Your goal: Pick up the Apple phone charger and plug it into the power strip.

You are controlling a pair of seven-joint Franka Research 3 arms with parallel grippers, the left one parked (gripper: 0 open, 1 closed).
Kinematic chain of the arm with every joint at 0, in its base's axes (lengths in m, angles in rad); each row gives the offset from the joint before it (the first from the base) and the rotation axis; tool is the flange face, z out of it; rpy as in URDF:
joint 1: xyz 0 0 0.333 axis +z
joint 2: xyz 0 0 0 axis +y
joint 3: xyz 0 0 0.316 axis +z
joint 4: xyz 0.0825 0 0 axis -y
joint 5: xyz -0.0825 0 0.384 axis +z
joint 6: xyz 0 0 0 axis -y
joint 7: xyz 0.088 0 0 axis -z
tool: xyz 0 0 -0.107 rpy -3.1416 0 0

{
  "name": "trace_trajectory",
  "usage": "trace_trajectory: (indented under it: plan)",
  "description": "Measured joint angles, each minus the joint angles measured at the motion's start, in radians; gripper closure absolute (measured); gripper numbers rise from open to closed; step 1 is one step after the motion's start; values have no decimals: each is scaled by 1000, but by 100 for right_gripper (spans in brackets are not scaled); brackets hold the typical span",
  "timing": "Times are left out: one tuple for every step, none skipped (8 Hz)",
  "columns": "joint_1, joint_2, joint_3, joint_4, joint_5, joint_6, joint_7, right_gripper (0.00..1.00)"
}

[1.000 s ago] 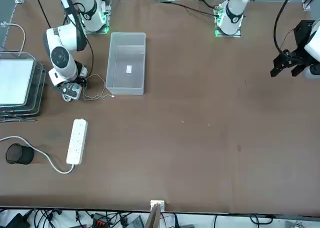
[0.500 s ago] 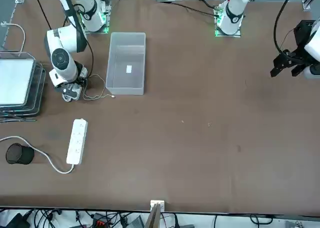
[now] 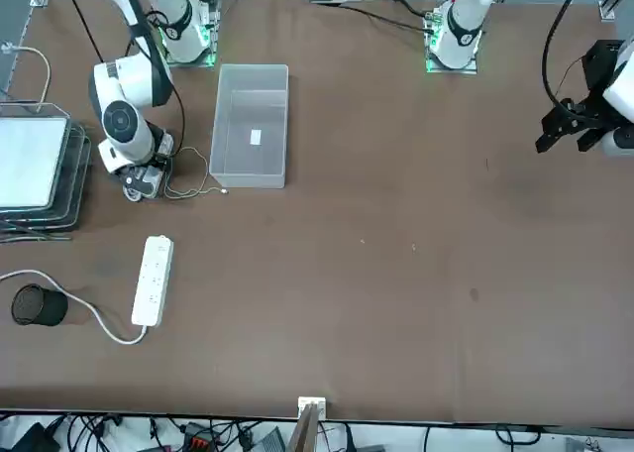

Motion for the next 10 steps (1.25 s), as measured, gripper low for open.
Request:
trace_trajectory:
  plan:
    - [0, 0, 0, 0, 0, -1, 1, 41]
    - [-1, 0, 0, 0, 0, -2, 1, 47]
    - [0, -1, 0, 1, 0, -6, 2, 61]
    - [1, -1, 2, 3, 0, -12, 2, 64]
    - [2, -2, 5, 7, 0, -23, 2, 65]
    - [2, -4, 9, 9, 0, -32, 2, 65]
    - [4, -11, 11, 11, 0, -39, 2, 65]
    - [7, -24, 12, 14, -3, -49, -1, 65]
    - [15, -39, 13, 19, -4, -67, -3, 65]
    - [24, -52, 15, 27, -4, -88, -3, 65]
